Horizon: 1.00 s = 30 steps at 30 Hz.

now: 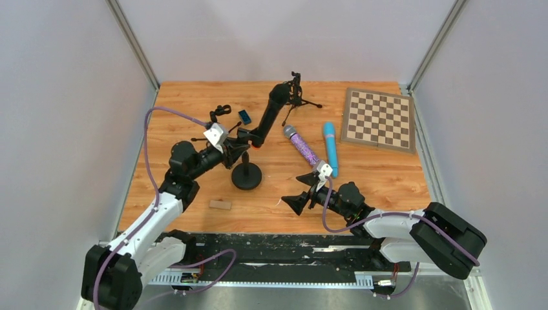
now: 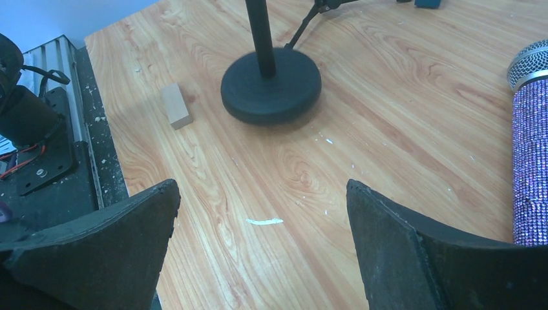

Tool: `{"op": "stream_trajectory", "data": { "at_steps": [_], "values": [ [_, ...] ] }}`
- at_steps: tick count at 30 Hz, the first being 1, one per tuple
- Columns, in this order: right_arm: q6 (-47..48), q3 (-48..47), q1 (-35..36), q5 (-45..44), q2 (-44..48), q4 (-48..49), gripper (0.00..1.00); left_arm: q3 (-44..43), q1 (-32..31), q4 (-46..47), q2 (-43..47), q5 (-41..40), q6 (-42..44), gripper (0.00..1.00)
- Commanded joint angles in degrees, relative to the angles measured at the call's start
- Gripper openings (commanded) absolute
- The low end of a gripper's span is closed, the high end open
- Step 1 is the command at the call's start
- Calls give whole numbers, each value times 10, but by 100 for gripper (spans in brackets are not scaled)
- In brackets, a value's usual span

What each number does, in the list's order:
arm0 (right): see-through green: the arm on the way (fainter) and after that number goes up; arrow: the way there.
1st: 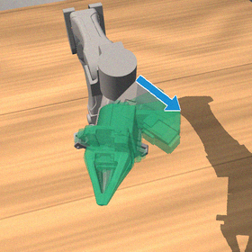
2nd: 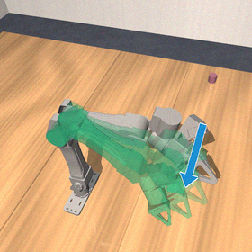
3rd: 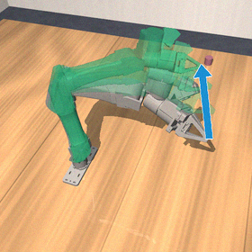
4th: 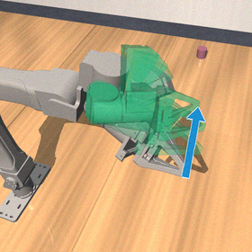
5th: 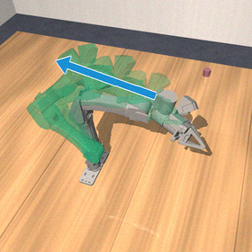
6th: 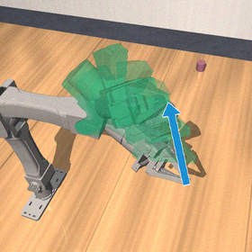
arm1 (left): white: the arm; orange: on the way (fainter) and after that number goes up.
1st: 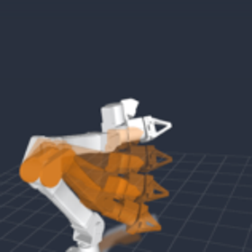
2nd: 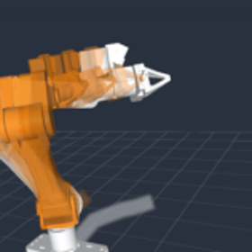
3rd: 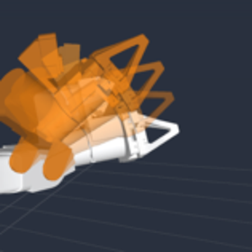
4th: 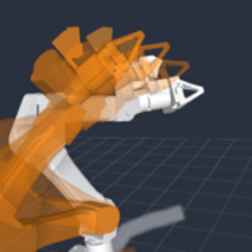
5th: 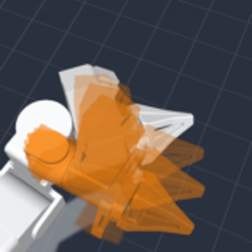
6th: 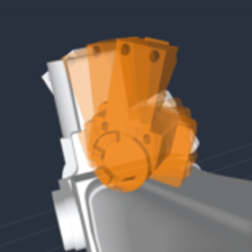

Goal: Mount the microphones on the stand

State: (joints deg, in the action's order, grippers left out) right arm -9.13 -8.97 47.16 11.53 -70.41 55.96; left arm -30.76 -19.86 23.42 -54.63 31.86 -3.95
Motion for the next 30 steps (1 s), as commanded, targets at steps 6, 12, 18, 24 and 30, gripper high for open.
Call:
{"op": "stream_trajectory", "data": {
  "at_steps": [6, 12, 18, 24, 30],
  "values": [
    [2, -4, -3, -5, 11, -4, 100, 9, 98, 82, 118, -52, -8, 0],
    [5, -10, -4, -1, 13, -13, 100, 39, 163, 79, 178, -140, -17, 0],
    [11, -14, -9, 1, 20, -23, 100, 50, 220, 67, 193, -196, -20, 0],
    [9, -15, -11, 5, 19, -24, 100, 81, 261, 116, 185, -259, -37, 0],
    [10, -16, -12, 7, 22, -27, 100, 95, 279, 159, 166, -338, -28, 0]
  ]
}}
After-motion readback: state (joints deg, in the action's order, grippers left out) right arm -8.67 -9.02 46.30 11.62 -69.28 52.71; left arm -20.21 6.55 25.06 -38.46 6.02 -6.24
